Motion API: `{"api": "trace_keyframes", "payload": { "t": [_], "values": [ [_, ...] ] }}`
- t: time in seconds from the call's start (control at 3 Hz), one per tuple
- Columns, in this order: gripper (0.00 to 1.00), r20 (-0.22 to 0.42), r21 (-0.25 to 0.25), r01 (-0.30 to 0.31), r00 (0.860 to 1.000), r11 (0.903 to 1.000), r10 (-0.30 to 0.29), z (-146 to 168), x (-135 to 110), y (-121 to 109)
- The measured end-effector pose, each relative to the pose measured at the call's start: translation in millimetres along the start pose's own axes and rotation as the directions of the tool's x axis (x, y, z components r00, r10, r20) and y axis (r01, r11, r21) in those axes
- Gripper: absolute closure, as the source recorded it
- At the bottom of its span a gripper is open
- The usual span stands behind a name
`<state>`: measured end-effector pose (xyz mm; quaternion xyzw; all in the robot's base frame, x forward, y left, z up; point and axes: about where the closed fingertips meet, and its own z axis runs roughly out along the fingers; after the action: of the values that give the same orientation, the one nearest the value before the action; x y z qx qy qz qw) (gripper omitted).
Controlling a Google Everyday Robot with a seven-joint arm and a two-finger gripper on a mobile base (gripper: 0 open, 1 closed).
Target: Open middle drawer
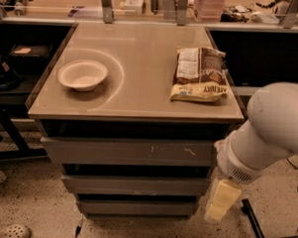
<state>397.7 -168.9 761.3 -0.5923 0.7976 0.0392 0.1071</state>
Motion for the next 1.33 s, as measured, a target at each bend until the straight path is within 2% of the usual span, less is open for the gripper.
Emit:
{"api": "trace_keyframes", "payload": {
  "t": [0.33, 1.0, 1.33],
  "values": [
    [0.00, -0.016, -0.079, -0.058, 0.998, 0.9952, 0.057, 72.4, 11.3, 25.9],
    [0.00, 0.001, -0.105, -0.070, 0.998, 0.9920, 0.070, 88.6, 15.2, 35.5],
    [0.00, 0.009, -0.138, -0.071, 0.997, 0.9879, 0.073, 138.3, 11.6, 47.8]
  ]
}}
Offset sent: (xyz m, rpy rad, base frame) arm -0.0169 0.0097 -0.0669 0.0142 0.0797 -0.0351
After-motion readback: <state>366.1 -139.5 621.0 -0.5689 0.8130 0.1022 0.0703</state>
